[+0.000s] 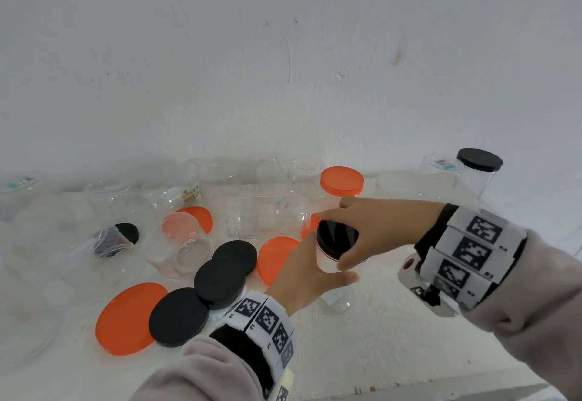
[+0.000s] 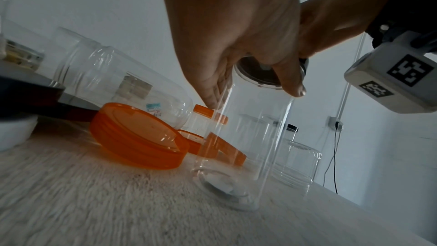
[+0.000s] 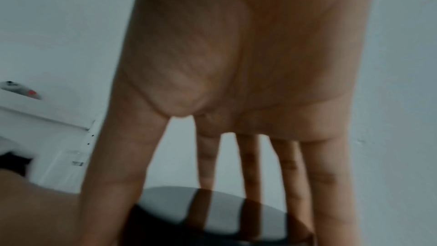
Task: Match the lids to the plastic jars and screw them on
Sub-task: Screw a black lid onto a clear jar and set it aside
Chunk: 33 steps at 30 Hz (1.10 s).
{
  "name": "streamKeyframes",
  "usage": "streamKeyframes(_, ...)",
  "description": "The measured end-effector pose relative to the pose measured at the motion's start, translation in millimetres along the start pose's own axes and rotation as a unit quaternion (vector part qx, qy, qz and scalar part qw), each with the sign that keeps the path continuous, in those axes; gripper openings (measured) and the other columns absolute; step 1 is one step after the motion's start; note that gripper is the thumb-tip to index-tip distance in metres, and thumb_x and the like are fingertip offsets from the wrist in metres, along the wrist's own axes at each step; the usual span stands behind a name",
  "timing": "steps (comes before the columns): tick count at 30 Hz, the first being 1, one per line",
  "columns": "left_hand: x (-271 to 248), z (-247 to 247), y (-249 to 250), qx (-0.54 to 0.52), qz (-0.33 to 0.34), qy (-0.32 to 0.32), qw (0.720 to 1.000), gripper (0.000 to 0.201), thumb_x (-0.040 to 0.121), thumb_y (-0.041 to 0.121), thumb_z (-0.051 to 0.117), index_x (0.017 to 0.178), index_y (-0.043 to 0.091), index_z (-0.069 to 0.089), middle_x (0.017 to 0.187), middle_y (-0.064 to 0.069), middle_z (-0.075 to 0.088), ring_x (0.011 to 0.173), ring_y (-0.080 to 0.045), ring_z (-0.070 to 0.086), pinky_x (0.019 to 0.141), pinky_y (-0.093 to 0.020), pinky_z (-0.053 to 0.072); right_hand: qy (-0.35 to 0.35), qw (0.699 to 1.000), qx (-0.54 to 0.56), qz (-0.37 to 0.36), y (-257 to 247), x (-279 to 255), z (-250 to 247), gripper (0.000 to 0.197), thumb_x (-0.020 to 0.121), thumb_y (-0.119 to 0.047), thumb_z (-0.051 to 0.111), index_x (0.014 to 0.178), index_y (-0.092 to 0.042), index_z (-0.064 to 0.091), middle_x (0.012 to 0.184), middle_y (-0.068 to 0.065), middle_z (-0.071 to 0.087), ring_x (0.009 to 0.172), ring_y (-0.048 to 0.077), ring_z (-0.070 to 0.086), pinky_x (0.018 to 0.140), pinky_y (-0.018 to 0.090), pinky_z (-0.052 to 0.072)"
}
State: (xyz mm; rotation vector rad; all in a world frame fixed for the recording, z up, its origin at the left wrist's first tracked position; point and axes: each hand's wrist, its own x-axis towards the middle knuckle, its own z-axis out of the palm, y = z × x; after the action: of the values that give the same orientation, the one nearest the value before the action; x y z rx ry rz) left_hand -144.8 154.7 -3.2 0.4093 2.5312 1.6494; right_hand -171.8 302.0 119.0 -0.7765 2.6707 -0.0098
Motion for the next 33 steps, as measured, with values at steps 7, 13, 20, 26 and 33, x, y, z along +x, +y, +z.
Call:
streamKeyframes(7,-0.6,1.2,1.4,0.007,0.006,0.002,1.0,0.071,0.068,0.043,0.082,0.113,0.058,0.029,0.107,0.036,0.05,0.096,0.033,0.04,0.075,0.009,0.03,0.002,0.999,-0.009,-0.042,7.9,3.1,-9.2,0.079,0.069,-0.043,0.077,0.139,-0.046,0.04,0.112,-0.013,0.044,0.105,0.007,0.043,0.089,0.031,0.047)
streamKeyframes(13,0.0,1.8,-0.1,-0.006,0.002,0.006,1.0,0.071,0.067,0.043,0.083,0.112,0.062,0.031,0.113,0.033,0.053,0.104,0.023,0.046,0.079,-0.002,0.038,0.085,0.995,0.002,-0.047,6.7,6.0,-0.1,0.045,0.064,-0.058,0.075,0.101,-0.035,0.063,0.079,-0.015,0.054,0.077,0.002,0.052,0.058,0.018,0.04)
streamKeyframes(20,0.5,2.7,-1.0,-0.003,0.002,0.006,1.0,0.071,0.067,0.041,0.083,0.108,0.064,0.031,0.11,0.035,0.053,0.102,0.025,0.045,0.077,0.0,0.038,0.078,0.996,0.03,0.026,1.3,7.8,3.7,0.051,0.064,-0.068,0.069,0.095,-0.029,0.056,0.087,-0.011,0.055,0.078,0.007,0.056,0.061,0.022,0.044)
streamKeyframes(26,0.8,3.4,-0.8,0.0,0.021,0.01,1.0,0.084,0.068,0.041,0.083,0.133,0.044,0.03,0.113,0.035,0.048,0.102,0.03,0.04,0.08,0.006,0.031,-0.031,0.998,0.039,-0.031,1.1,2.6,-11.9,0.069,0.071,-0.038,0.079,0.131,-0.048,0.047,0.119,-0.013,0.042,0.113,0.011,0.045,0.095,0.035,0.047)
streamKeyframes(33,-0.9,3.0,-0.8,-0.012,0.01,0.012,1.0,0.076,0.066,0.045,0.083,0.124,0.05,0.034,0.117,0.031,0.053,0.106,0.023,0.045,0.082,0.001,0.037,0.058,0.997,0.019,-0.039,5.3,9.1,-5.3,0.06,0.066,-0.059,0.074,0.122,-0.045,0.058,0.086,-0.026,0.045,0.086,-0.003,0.046,0.067,0.016,0.038)
